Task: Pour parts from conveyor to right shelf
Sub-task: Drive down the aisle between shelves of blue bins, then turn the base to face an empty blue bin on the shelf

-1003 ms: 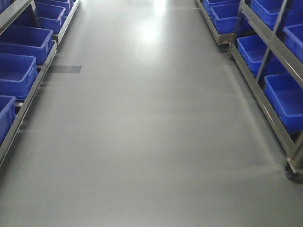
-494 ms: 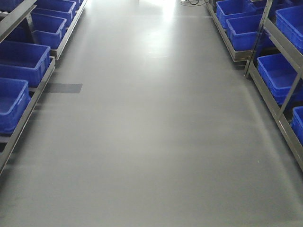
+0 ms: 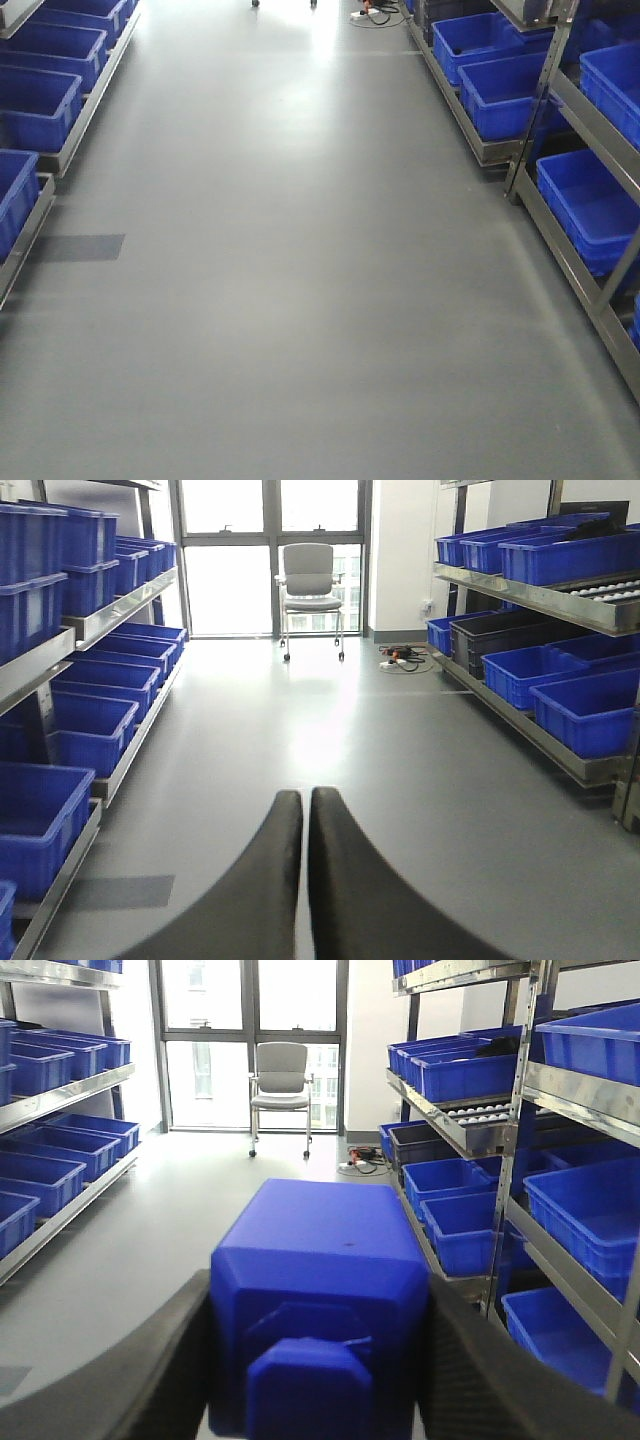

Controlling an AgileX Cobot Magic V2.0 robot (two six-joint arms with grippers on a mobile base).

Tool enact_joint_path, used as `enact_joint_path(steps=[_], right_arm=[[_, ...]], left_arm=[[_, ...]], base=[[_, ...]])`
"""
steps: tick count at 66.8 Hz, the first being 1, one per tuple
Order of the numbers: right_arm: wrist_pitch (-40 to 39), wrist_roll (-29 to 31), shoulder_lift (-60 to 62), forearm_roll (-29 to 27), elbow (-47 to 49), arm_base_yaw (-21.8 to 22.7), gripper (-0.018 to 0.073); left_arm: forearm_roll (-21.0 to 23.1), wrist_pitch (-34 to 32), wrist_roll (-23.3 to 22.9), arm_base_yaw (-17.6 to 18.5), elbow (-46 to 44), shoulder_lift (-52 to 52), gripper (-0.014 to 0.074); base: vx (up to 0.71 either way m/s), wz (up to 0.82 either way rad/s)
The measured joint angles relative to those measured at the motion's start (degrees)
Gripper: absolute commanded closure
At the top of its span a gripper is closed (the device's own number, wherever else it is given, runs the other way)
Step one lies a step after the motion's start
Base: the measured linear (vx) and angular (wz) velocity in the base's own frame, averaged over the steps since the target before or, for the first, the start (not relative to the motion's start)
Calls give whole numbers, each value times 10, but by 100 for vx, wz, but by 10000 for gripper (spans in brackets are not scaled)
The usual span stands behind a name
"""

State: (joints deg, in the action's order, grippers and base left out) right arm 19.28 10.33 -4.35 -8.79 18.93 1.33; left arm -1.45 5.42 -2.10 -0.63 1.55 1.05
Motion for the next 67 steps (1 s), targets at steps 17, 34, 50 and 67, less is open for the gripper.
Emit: enact_joint_path(steps=[17, 34, 50, 67], right_arm=[[0, 0, 0, 0, 0, 0, 564], [0, 0, 0, 0, 0, 0, 564], [0, 0, 0, 0, 0, 0, 564], [0, 0, 0, 0, 0, 0, 564]], left_arm=[[0, 0, 0, 0, 0, 0, 603], [0, 0, 0, 0, 0, 0, 603], [0, 0, 0, 0, 0, 0, 603], [0, 0, 0, 0, 0, 0, 603]], base=[[66, -2], [64, 11], [60, 10], [55, 7]])
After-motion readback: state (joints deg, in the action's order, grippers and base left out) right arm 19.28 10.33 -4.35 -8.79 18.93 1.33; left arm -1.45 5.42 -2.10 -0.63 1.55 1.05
